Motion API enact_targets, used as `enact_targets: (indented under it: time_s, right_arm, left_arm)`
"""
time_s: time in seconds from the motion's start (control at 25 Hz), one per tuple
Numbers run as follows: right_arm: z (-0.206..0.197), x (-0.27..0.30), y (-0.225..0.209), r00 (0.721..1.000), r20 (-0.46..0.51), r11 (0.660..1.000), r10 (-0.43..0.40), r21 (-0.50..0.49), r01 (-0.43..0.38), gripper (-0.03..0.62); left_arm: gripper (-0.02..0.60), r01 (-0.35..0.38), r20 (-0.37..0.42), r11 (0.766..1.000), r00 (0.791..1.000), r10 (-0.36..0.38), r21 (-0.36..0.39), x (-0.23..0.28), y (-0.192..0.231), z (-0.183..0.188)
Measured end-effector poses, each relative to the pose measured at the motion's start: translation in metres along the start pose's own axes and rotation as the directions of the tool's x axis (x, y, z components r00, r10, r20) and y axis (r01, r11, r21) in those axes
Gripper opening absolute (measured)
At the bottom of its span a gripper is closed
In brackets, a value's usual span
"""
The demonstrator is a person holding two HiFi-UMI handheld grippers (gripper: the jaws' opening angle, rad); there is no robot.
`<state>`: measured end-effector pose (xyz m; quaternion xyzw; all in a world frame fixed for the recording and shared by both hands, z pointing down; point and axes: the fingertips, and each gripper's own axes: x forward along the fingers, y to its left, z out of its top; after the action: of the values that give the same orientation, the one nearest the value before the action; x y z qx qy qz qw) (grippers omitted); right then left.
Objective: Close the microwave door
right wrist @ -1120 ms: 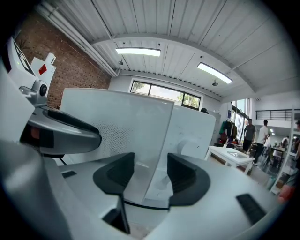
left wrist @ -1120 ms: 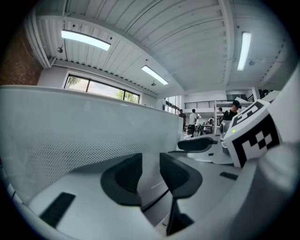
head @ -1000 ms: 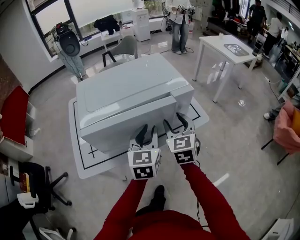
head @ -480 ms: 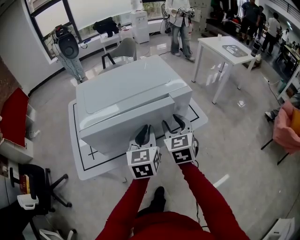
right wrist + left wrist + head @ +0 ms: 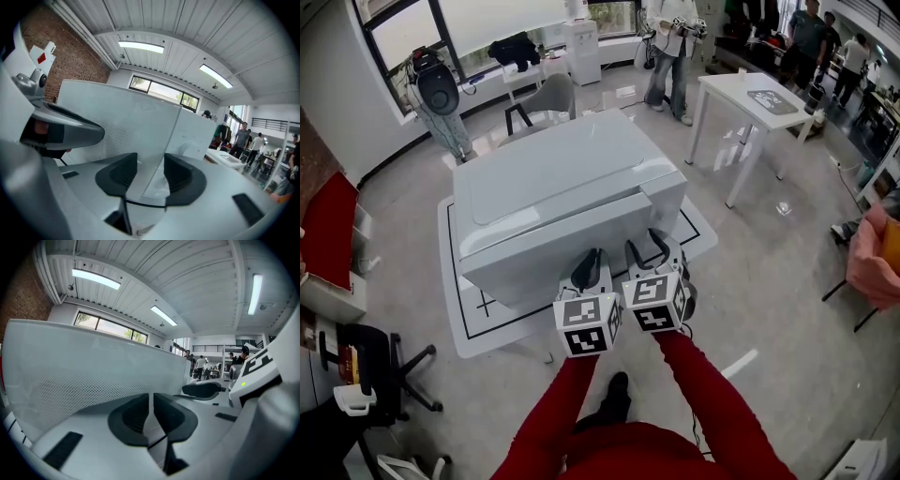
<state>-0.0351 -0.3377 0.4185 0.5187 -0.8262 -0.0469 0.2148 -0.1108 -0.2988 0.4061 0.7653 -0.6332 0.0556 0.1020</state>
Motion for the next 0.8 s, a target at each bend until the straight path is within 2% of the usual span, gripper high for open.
enact_targets:
  time_s: [0.08, 0.2, 0.32, 0.4, 0.48, 0.6, 0.64, 0.68, 0.8]
  right_arm:
    - [0.001, -0.002, 0.002, 1.0, 0.014, 1.0, -0.018, -0.006, 0.018, 0.177]
    - [0.005, -0.002, 0.006, 0.999, 0.032, 1.0, -0.01, -0.021, 0.011, 0.118]
    - [0.005, -0.002, 0.007, 0.999, 0.039, 1.0, 0.003, -0.015, -0.002, 0.118]
    - [0.006, -0.001, 0.007, 0.999, 0.041, 1.0, 0.009, -0.009, -0.009, 0.118]
    - [0.007, 0.003, 0.006, 0.999, 0.039, 1.0, 0.014, 0.001, -0.015, 0.091]
    - [0.011, 0.009, 0.005, 0.999, 0.037, 1.0, 0.015, 0.008, -0.015, 0.089]
    - [0.013, 0.01, 0.005, 0.999, 0.041, 1.0, 0.011, 0.006, -0.012, 0.078]
    - [0.015, 0.012, 0.004, 0.999, 0.043, 1.0, 0.007, 0.004, -0.008, 0.015]
    - [0.017, 0.012, 0.003, 0.999, 0.05, 1.0, 0.008, 0.006, -0.008, 0.017]
  left_arm:
    - [0.043, 0.003, -0.001, 1.0, 1.0, -0.003, -0.001, 0.0, -0.001, 0.0]
    - [0.043, 0.005, -0.002, 1.0, 1.0, -0.005, -0.002, 0.0, -0.001, 0.0]
    - [0.043, -0.009, -0.003, 1.0, 1.0, 0.009, 0.01, 0.0, 0.001, 0.0]
    - [0.018, -0.029, 0.0, 0.999, 1.0, 0.029, 0.018, 0.0, 0.004, 0.001]
    - [0.011, -0.041, -0.006, 0.999, 0.999, 0.041, 0.017, 0.003, 0.006, 0.002]
    - [0.011, -0.049, -0.024, 0.999, 0.999, 0.049, 0.01, 0.006, 0.009, 0.0]
    - [0.011, -0.048, -0.023, 0.999, 0.999, 0.048, 0.006, 0.008, 0.011, 0.001]
    - [0.009, -0.044, -0.023, 0.999, 0.999, 0.044, 0.005, 0.009, 0.011, 0.002]
    - [0.009, -0.044, -0.023, 0.999, 0.999, 0.044, 0.027, 0.009, 0.01, 0.0]
